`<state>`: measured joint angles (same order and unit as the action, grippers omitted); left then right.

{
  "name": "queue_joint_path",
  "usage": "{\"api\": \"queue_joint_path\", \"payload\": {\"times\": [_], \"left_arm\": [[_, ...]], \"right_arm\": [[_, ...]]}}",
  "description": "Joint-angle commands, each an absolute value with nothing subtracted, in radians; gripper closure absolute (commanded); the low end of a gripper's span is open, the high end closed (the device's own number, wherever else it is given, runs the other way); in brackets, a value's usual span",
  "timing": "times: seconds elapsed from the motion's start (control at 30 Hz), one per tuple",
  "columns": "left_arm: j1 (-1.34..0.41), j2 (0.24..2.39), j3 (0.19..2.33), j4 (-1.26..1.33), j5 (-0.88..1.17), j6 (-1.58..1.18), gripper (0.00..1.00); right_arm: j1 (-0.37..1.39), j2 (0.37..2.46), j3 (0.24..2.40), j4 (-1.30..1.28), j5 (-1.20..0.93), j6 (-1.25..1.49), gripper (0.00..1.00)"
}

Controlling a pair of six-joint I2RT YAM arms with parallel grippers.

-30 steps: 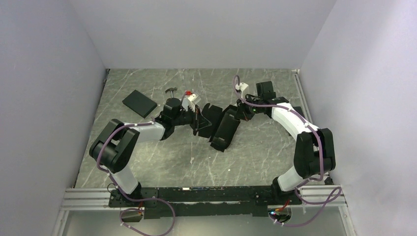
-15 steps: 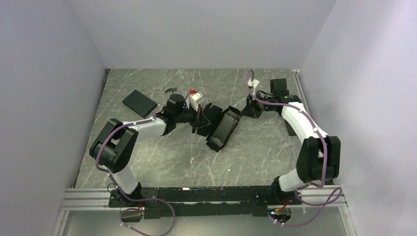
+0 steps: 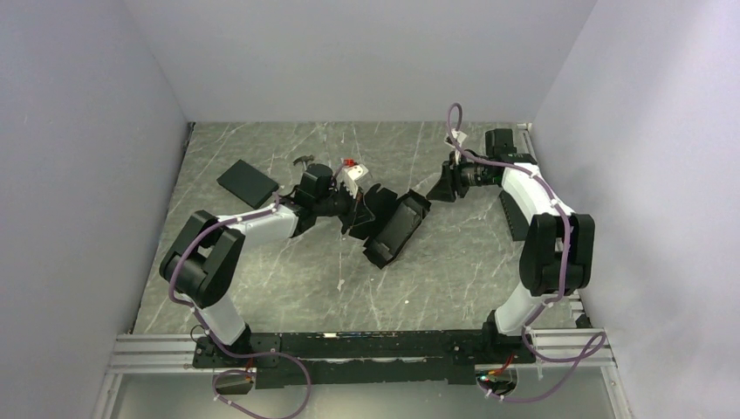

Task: Fold the paper box
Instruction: Fold the paper box at the center of the board.

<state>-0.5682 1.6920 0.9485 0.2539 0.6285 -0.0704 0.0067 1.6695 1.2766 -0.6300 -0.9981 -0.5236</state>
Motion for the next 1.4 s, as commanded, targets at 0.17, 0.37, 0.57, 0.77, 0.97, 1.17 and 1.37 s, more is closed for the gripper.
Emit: {"api": "queue_joint_path", "payload": {"times": [0.17, 0.37, 0.57, 0.77, 0.97, 1.17, 1.37], "left_arm": [[-0.577, 1.672, 0.979, 0.241, 0.618, -0.029, 1.00], [-0.580, 1.666, 0.982, 0.241, 0.622, -0.031, 1.00], [-0.588, 1.662, 0.995, 0.217, 0.621, -0.020, 1.00], [-0.602, 1.671, 1.047, 0.139, 0.612, -0.012, 1.00], [-0.602, 1.696, 1.122, 0.048, 0.622, -0.027, 1.00], [-0.600, 1.748, 1.171, 0.010, 0.673, -0.110, 1.00], [-0.597, 1.802, 1.211, -0.031, 0.689, -0.191, 1.00]], "right_arm": [[0.042, 1.641, 1.244, -0.701, -1.003, -0.593, 0.55], [0.093, 1.632, 1.210, -0.616, -0.881, -0.531, 0.66], [0.145, 1.558, 1.155, -0.511, -0.794, -0.494, 0.98], [0.243, 1.435, 1.071, -0.389, -0.587, -0.480, 1.00], [0.364, 1.397, 0.980, -0.286, -0.270, -0.517, 1.00], [0.429, 1.405, 0.910, -0.227, -0.143, -0.565, 1.00], [0.459, 1.417, 0.906, -0.247, -0.197, -0.570, 0.93]]}}
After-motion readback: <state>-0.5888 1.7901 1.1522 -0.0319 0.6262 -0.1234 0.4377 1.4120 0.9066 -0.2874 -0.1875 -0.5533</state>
